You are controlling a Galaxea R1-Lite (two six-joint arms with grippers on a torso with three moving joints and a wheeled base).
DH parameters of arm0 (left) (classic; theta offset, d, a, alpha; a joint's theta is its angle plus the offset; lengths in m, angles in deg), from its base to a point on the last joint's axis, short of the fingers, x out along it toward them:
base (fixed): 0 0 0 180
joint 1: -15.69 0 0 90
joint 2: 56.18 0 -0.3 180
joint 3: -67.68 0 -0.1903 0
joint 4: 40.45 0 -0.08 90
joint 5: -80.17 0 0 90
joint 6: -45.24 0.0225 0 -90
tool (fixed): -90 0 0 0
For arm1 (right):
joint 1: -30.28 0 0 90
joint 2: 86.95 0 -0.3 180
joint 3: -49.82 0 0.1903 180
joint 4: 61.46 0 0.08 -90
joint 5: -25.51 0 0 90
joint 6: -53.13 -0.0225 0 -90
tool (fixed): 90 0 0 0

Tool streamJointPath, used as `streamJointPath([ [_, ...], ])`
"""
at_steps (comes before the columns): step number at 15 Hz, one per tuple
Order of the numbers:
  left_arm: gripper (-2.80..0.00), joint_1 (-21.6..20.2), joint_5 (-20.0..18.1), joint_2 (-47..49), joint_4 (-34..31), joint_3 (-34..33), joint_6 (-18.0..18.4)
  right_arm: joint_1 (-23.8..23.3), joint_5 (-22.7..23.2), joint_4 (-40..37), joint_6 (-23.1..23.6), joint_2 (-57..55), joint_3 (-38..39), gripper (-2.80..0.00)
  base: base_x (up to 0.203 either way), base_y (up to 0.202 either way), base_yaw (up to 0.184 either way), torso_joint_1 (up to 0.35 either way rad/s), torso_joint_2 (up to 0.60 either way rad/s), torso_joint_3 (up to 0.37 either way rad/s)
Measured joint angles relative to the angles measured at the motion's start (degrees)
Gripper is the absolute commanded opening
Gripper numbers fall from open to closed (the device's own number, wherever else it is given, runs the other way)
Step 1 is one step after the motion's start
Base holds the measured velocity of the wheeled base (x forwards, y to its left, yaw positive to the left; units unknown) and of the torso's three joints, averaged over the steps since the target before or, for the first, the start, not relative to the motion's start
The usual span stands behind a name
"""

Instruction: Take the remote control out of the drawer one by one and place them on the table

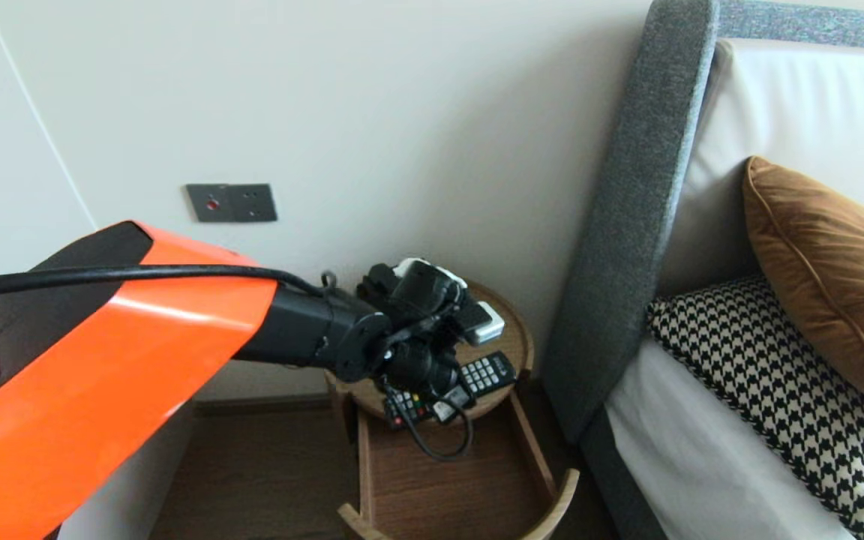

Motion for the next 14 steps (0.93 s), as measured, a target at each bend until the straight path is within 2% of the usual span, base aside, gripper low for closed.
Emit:
streamJointPath([
  [6, -2.8, -4.89, 3.0, 8.68, -12.53, 20.03, 0.09, -0.02, 0.0, 0.0, 0.0, 0.0, 0.0, -2.8, 0.0, 0.0, 0.0, 0.0, 0.0, 0.0],
  [9, -2.8, -6.33, 4.33, 12.7, -14.57, 22.58, 0.52, 0.0, 0.0, 0.0, 0.0, 0.0, 0.0, -2.8, 0.0, 0.0, 0.0, 0.0, 0.0, 0.0],
  [14, -2.8, -6.94, 5.07, 15.32, -14.82, 22.99, 2.37, 0.0, 0.0, 0.0, 0.0, 0.0, 0.0, -2.8, 0.0, 0.0, 0.0, 0.0, 0.0, 0.0],
])
